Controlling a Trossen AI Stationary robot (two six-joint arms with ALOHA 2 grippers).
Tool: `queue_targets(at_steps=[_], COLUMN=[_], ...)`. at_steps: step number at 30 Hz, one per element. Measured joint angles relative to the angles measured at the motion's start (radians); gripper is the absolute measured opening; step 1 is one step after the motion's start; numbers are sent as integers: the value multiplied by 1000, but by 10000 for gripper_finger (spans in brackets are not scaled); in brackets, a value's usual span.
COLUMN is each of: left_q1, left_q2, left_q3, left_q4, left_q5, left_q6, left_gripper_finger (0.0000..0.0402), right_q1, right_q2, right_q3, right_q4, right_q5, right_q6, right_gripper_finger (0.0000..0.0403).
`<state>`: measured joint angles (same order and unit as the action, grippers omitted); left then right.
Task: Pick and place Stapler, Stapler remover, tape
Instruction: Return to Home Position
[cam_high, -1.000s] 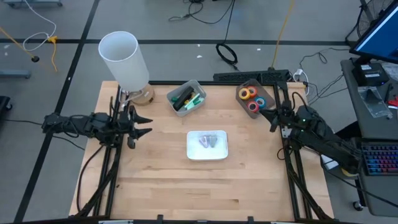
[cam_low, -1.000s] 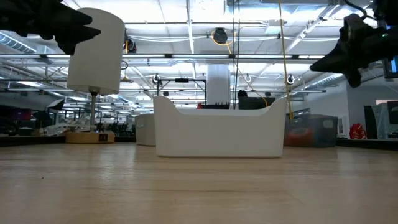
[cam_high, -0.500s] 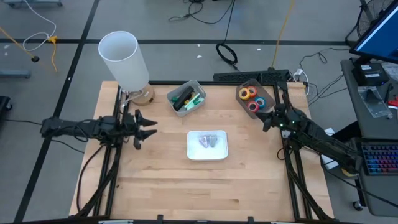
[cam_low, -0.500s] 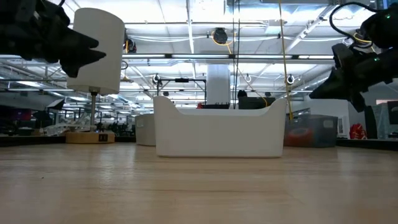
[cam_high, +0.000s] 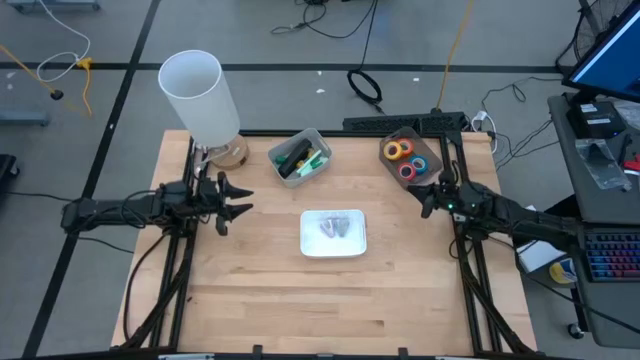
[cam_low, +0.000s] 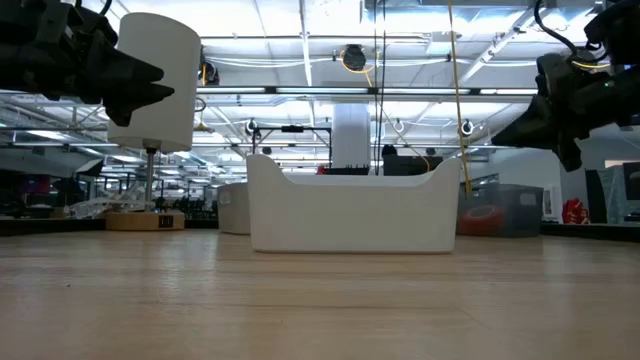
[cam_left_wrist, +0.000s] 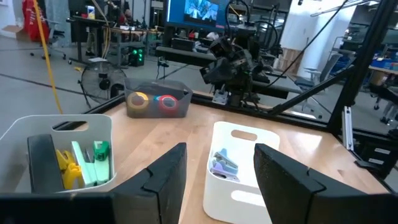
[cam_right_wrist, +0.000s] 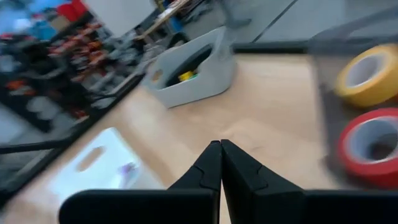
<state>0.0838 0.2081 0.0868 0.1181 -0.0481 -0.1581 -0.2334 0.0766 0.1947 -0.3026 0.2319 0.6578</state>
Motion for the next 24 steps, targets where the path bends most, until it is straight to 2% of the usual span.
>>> queue_targets(at_steps=[2, 5, 8, 13, 16, 19, 24], left_q1=[20, 52, 89, 149, 178, 196, 206], left_q2=[0, 0, -2, -25, -44, -48, -47], left_q3=[0, 0, 0, 0, 0, 0, 0], left_q4=[5, 23, 34, 32, 23, 14, 14], left_q5=[28, 72, 117, 231, 258, 258, 273], left_q6=[6, 26, 34, 47, 52, 51, 52], left_gripper_finger=[186, 186, 186, 186, 186, 186, 186], right_q1=[25, 25, 16, 11, 12, 13, 13], right_q2=[1, 0, -2, -25, -54, -60, -60], right_q3=[0, 15, 61, 176, 163, 108, 25], right_q4=[-15, -24, -64, -239, -229, -133, 18], right_q5=[80, 125, 131, 130, 77, 48, -122], right_q6=[-31, -90, -125, -128, -124, -137, -169], right_gripper_finger=[0, 0, 0, 0, 0, 0, 0])
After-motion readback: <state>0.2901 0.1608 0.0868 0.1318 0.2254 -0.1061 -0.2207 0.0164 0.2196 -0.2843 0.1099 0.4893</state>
